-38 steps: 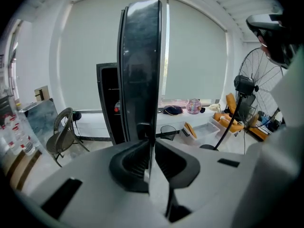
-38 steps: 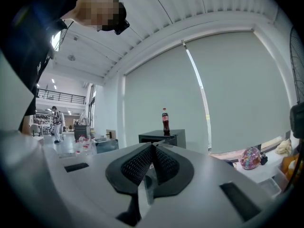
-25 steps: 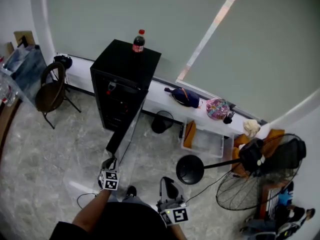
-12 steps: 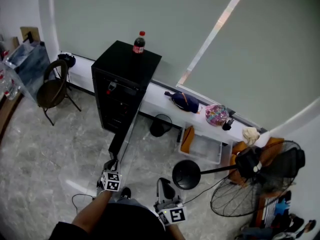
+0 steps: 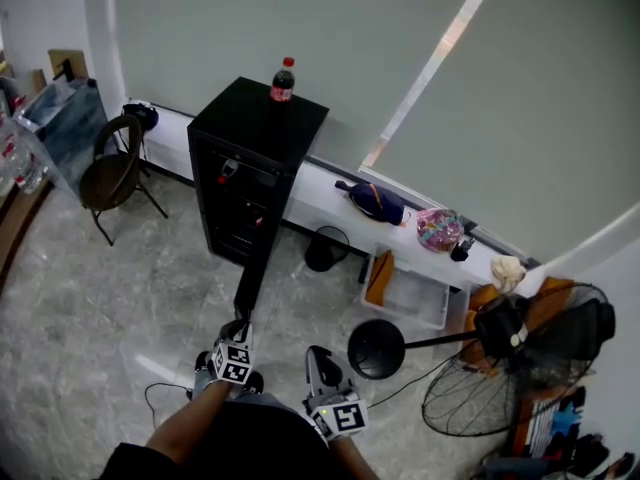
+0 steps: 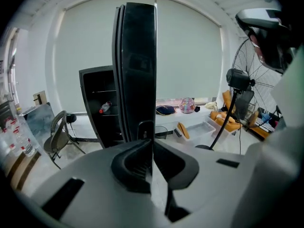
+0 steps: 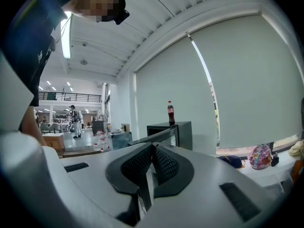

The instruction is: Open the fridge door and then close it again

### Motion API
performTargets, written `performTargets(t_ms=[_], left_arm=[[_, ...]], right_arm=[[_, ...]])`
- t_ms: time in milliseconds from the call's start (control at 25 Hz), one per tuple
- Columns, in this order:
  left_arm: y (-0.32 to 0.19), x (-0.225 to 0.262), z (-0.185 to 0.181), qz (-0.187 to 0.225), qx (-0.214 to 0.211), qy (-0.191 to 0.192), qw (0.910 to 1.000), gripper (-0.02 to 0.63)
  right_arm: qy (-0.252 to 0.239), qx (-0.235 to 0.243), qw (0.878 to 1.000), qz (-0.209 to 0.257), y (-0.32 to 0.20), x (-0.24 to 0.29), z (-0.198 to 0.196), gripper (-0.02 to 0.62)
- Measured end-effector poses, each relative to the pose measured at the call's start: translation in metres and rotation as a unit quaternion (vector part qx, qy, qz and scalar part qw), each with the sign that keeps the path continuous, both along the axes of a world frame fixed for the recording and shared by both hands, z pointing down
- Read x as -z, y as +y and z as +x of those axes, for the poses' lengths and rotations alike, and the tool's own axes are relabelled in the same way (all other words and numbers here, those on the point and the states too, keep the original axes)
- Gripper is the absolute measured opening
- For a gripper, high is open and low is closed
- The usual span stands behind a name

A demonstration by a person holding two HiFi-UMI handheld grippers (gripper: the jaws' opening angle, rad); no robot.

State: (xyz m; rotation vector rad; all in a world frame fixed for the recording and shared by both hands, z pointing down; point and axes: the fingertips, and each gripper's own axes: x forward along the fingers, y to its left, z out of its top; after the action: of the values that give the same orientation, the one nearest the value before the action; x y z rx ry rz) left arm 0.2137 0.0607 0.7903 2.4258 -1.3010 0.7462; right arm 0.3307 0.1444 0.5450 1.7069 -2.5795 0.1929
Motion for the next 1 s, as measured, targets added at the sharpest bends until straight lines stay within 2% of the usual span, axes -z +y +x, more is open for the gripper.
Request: performTargets(t_ms=[240,560,880,1000], left_arm=[[0.006,0.006,0.002,0.003,-0.014,-0.004,0.9999,0.017],[0.021,0.025,-0.009,0.016,-0.032,0.016,0.9992,0.017],[0.022,0.057,-0.025,0.022,-0.042,0.036,0.9982,0.018],[0.024,0.061,-0.026,0.019,-0.061,0.04,0.9971,0.023]], right_arm=[[-0.003,0.04,0.999,-0.015,-0.018,-0.014,-0.024,0.015],[-0.002,0.082,0.996,-0.032,-0.039,-0.037,-0.06,0.025],[0.022,0.103,0.992,-0.064,-0.066,-0.07,-0.091,0.062],[0.033,0.109,0.991,-0.077,-0.077,-0.076,-0.101,0.072]])
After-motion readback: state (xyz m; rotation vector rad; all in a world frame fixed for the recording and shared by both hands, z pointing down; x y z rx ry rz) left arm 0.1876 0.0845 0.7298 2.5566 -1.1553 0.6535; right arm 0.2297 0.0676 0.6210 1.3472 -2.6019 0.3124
